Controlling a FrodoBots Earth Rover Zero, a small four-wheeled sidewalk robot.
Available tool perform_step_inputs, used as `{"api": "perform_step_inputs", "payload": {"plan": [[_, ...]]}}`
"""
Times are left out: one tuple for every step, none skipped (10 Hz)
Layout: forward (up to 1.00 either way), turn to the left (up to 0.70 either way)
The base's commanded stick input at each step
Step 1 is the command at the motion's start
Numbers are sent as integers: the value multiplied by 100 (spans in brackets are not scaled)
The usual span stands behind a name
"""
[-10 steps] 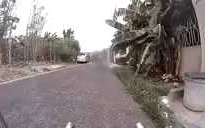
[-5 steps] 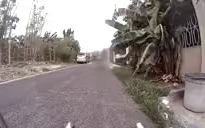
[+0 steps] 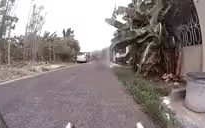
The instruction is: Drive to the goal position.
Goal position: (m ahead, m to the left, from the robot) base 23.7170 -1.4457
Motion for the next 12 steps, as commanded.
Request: {"api": "perform_step_inputs", "payload": {"plan": [[9, 1], [11, 1], [11, 1], [11, 1], [10, 1], [11, 1], [10, 1], [10, 1], [9, 1], [9, 1], [10, 1], [9, 1]]}}
